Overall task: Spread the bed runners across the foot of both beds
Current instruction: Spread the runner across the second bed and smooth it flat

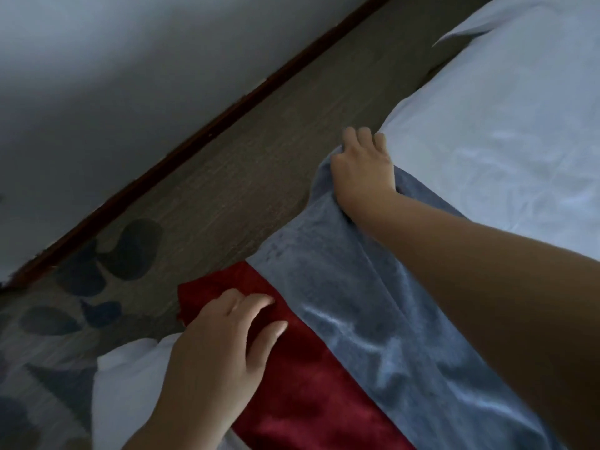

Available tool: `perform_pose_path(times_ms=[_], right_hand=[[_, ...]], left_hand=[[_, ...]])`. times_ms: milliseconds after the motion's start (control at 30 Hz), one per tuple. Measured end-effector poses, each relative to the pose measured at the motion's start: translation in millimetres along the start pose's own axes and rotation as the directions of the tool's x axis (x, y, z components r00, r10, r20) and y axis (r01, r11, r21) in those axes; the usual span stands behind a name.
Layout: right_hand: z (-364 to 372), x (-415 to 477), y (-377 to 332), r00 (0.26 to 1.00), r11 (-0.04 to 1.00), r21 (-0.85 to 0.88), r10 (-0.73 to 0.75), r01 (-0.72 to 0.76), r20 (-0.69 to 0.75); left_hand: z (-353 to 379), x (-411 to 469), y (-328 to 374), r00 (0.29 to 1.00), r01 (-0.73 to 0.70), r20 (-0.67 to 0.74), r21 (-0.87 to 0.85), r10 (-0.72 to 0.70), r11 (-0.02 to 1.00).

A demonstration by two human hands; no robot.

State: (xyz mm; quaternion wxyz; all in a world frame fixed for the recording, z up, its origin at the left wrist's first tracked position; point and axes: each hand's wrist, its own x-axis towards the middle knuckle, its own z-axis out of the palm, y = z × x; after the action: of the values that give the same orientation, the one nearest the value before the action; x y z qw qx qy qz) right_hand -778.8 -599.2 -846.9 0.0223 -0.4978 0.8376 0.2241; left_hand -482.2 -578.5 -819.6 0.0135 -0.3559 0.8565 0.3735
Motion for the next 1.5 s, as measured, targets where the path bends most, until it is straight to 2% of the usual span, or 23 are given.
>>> perform_pose_path(times_ms=[67,133,200,300,400,500,667,733,767,833,867,933,1000,1067,1167,1333,1400,1433,1500], right_hand=[[0.1,-13.0,-15.8,0.999,0.995,0.104,0.003,-0.007,0.037],[1.1,-27.2,-27.4,0.986,0.969,0.238,0.026,-0.066,0.165],[7.0,-41.3,-30.9,0.963,0.962,0.261,0.004,-0.076,0.268],[11.5,-45.6,-18.6,0.966,0.966,0.251,-0.011,-0.056,0.257],[13.3,-35.1,1.0,0.972,0.969,0.228,0.037,-0.092,0.233],[14.6,-32.3,7.7,0.965,0.977,0.168,0.084,-0.128,0.250],[14.2,-39.4,-2.4,0.974,0.962,0.250,0.058,-0.113,0.218],[13.2,-47.1,-5.5,0.985,0.948,0.308,0.025,-0.077,0.168],[11.9,-53.8,-7.1,0.989,0.942,0.330,0.005,-0.054,0.146],[11.5,-66.2,-9.0,0.990,0.940,0.340,-0.051,0.001,0.135],[9.2,-68.0,-10.5,0.985,0.942,0.335,-0.074,0.019,0.154],[-1.6,-64.1,-12.8,0.963,0.945,0.327,-0.068,-0.021,0.260],[-19.1,-54.5,-20.5,0.921,0.950,0.301,-0.044,-0.081,0.387],[-32.4,-49.8,-36.6,0.919,0.968,0.248,-0.062,-0.040,0.390],[-38.8,-54.3,-68.7,0.895,0.978,0.206,-0.102,0.012,0.434],[-31.8,-72.5,-113.8,0.825,0.936,0.350,-0.222,0.032,0.519],[-27.0,-78.0,-120.9,0.827,0.916,0.395,-0.274,0.069,0.491],[-27.1,-77.5,-121.5,0.824,0.910,0.407,-0.286,0.075,0.488],[-26.2,-72.9,-117.4,0.811,0.910,0.411,-0.275,0.047,0.516]], left_hand=[[1.6,0.1,12.3,1.000,-0.021,-0.023,-0.005,0.021,1.000],[8.0,1.2,23.9,0.998,-0.039,-0.041,-0.027,0.038,0.999],[18.8,5.1,28.1,0.997,-0.035,-0.071,-0.019,0.034,0.999],[25.7,8.7,27.9,0.998,0.007,-0.062,-0.067,-0.011,0.998],[15.9,3.2,25.2,0.999,-0.002,-0.042,-0.116,-0.003,0.993],[4.1,-7.4,6.8,1.000,-0.014,-0.027,-0.060,0.012,0.998],[4.8,-28.4,-17.5,0.993,0.012,-0.113,-0.006,-0.012,1.000],[10.9,-32.0,-6.5,0.994,0.086,-0.063,0.025,-0.084,0.996],[13.2,-30.6,-2.8,0.983,0.182,-0.003,0.010,-0.182,0.983],[15.5,-24.1,-3.8,0.928,0.367,0.098,-0.069,-0.360,0.928],[15.5,-21.1,-6.1,0.907,0.417,0.123,-0.135,-0.402,0.899],[13.0,-17.0,-7.5,0.912,0.408,0.059,-0.209,-0.405,0.889],[8.6,-15.4,-5.5,0.940,0.307,-0.096,-0.187,-0.328,0.933],[7.3,-15.7,-8.3,0.954,0.244,-0.147,-0.133,-0.263,0.961],[7.9,-14.9,-19.7,0.957,0.250,-0.125,-0.106,-0.262,0.962],[5.1,-21.2,-36.3,0.937,0.340,-0.030,-0.156,-0.349,0.927],[4.3,-21.6,-41.5,0.926,0.375,0.014,-0.168,-0.378,0.911],[3.0,-20.5,-41.7,0.916,0.401,0.043,-0.150,-0.399,0.904],[-3.4,-12.9,-34.5,0.886,0.455,0.083,0.035,-0.456,0.890]])
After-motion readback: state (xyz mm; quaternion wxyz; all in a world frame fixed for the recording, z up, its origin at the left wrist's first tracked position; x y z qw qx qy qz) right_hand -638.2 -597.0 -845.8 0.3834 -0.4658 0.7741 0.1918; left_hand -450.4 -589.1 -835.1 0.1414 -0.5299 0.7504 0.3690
